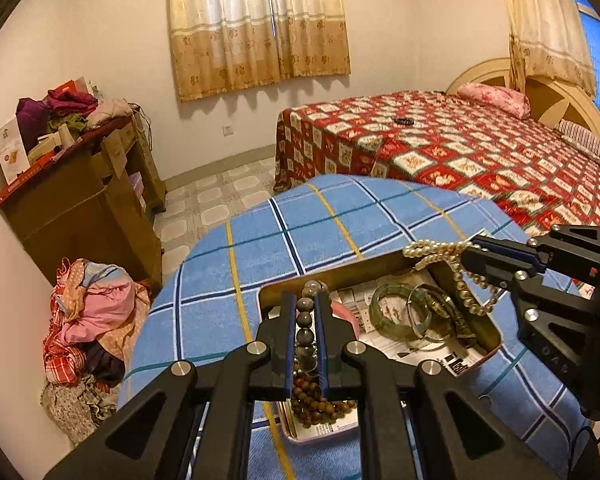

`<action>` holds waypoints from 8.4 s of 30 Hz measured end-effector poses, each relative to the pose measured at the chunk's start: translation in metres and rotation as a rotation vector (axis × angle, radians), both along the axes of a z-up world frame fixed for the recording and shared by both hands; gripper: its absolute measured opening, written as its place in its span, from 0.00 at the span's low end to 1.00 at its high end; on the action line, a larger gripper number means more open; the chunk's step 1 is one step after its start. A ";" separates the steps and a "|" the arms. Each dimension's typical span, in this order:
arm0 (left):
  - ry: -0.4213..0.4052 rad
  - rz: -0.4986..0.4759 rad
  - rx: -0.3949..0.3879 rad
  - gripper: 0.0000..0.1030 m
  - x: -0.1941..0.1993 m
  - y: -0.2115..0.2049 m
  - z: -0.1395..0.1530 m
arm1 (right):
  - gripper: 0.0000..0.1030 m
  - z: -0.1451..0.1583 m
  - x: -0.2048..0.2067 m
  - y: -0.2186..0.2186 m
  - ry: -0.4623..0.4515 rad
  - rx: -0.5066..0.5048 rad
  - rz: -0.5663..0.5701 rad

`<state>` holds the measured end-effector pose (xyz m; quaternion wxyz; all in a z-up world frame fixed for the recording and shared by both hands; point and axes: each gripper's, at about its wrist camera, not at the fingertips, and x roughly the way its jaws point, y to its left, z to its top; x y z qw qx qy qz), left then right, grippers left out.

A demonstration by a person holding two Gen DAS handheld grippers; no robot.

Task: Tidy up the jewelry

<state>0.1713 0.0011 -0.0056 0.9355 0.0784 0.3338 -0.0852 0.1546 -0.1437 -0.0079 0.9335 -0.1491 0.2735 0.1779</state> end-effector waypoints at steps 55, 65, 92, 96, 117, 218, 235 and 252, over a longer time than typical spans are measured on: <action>0.078 0.188 0.054 0.64 -0.066 0.062 -0.051 | 0.71 -0.038 -0.056 -0.023 0.081 -0.040 -0.104; 0.123 0.219 0.043 0.64 -0.106 0.071 -0.071 | 0.74 -0.068 -0.075 -0.028 0.165 -0.049 -0.118; 0.158 0.129 -0.013 0.05 -0.111 0.060 -0.091 | 0.72 -0.091 -0.068 -0.023 0.295 -0.049 -0.099; 0.153 0.128 -0.015 0.05 -0.111 0.061 -0.089 | 0.63 -0.090 -0.063 -0.024 0.319 -0.022 -0.096; 0.060 0.104 -0.051 0.05 -0.119 0.058 -0.047 | 0.21 -0.069 -0.079 -0.021 0.237 0.025 -0.047; -0.091 0.156 -0.015 0.76 -0.034 0.028 0.007 | 0.76 -0.007 -0.010 -0.015 0.011 0.013 -0.142; -0.086 0.161 -0.013 0.76 -0.039 0.034 0.008 | 0.77 -0.001 -0.015 -0.014 -0.003 0.018 -0.139; -0.093 0.159 -0.007 0.76 -0.040 0.034 0.011 | 0.78 0.000 -0.016 -0.013 -0.007 0.018 -0.135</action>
